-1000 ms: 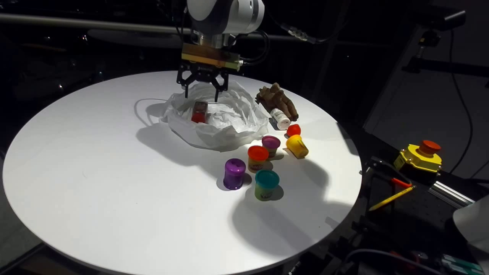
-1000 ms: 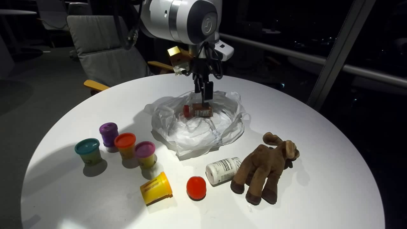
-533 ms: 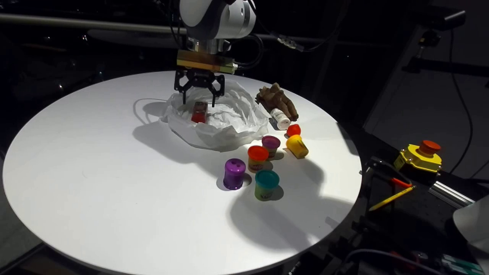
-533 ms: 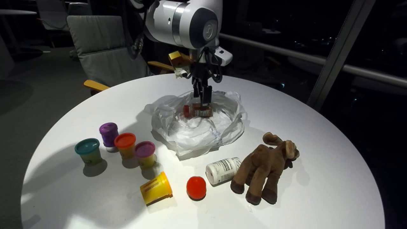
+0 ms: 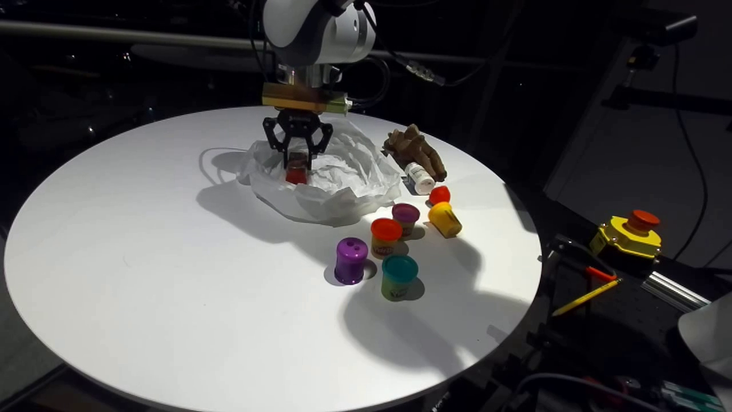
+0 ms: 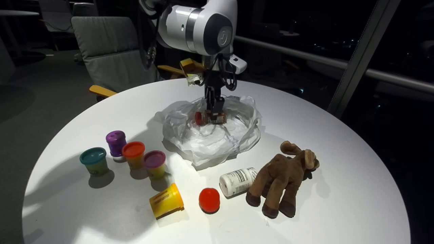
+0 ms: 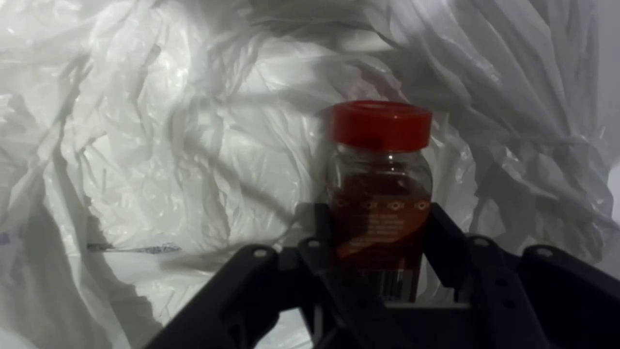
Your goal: Pick up all the objects from the plastic and put them on the table
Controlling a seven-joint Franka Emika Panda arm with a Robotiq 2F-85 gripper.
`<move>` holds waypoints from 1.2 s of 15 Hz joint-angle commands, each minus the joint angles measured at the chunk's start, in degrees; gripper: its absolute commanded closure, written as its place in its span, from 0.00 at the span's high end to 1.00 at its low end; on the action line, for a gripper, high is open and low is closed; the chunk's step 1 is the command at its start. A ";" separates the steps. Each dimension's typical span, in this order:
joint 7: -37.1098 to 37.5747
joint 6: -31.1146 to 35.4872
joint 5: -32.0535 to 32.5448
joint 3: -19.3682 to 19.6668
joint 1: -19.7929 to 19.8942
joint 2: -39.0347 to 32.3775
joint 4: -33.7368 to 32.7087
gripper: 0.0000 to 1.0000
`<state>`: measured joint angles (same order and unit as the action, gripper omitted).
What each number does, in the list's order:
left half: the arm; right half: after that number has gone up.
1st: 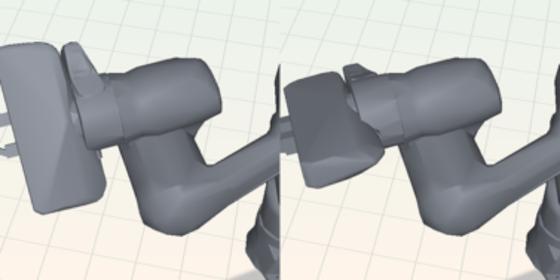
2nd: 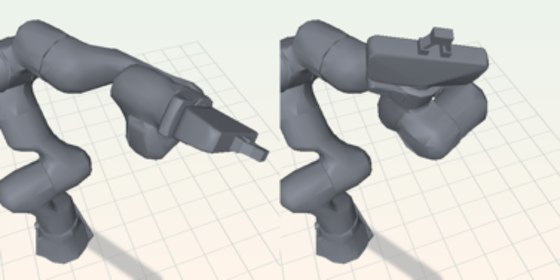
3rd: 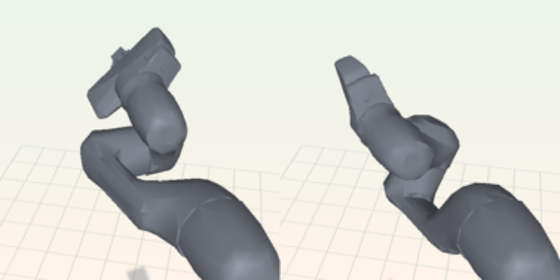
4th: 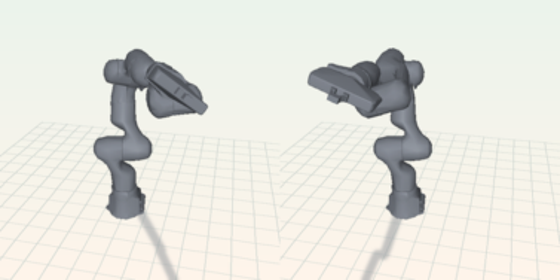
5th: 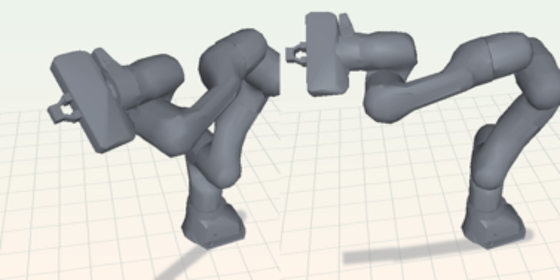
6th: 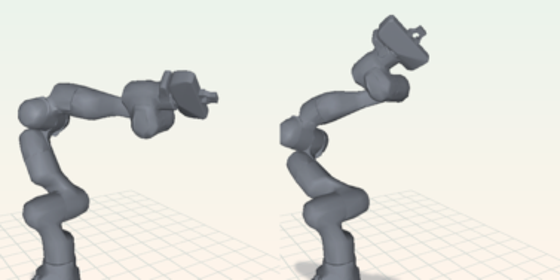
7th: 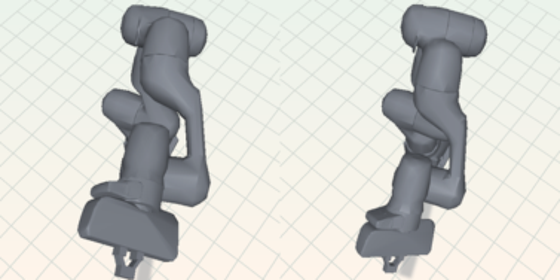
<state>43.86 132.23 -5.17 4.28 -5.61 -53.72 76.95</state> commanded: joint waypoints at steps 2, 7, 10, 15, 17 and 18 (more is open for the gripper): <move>0.18 -1.39 -0.04 0.92 -0.63 3.09 1.48 0.24; -1.59 2.81 0.12 0.48 -1.31 16.42 16.16 0.24; -2.21 5.77 1.40 0.80 -2.48 23.73 23.99 0.24; 2.87 12.24 11.70 4.42 -6.59 34.85 38.41 0.24; 8.32 14.31 17.72 6.40 -8.15 39.20 44.45 0.24; 11.23 14.94 20.93 7.08 -8.63 41.49 47.54 0.24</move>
<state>47.96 143.33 8.21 8.51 -11.68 -21.29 113.27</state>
